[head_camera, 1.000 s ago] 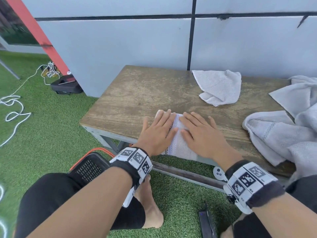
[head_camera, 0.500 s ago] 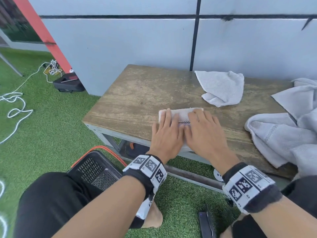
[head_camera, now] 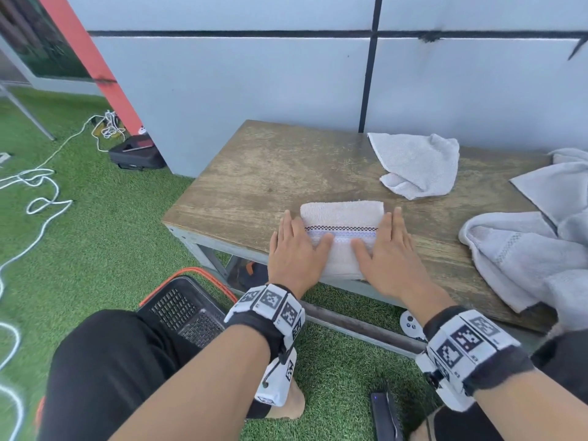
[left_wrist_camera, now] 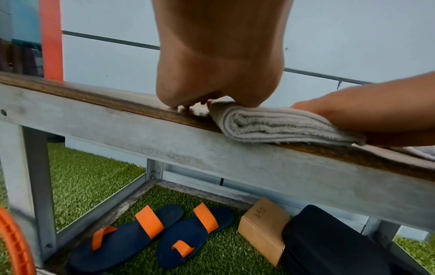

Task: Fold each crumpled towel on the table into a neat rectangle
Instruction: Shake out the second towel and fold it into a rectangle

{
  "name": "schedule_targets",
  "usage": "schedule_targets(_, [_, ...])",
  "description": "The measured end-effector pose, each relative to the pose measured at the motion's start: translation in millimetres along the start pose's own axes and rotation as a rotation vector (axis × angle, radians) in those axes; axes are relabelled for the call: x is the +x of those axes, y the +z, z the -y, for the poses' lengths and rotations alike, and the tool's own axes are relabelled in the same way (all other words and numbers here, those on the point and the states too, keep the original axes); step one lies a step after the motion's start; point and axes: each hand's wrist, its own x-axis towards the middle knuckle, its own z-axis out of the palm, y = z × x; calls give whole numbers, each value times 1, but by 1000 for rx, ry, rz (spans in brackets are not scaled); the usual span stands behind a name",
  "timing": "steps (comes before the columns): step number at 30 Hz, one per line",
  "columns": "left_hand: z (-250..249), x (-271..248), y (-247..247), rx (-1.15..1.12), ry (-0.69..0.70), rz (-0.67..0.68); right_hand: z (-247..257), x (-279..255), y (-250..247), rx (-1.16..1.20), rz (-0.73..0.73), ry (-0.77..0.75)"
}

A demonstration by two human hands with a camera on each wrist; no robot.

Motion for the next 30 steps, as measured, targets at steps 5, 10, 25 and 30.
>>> schedule_targets(5, [-3,11,-22,-169,-52,-20,6,1,-11,3,-35,4])
schedule_targets(10, [-5,-4,-61,-656,70,31,15,4,-25,79,25,16])
schedule_targets(25, [90,-78,-278,-791,61,-235,223,-16,-66,731,228,-418])
schedule_targets(30, [189,-78,-277,-824,-138,-271,288,11,-20,555,324,-527])
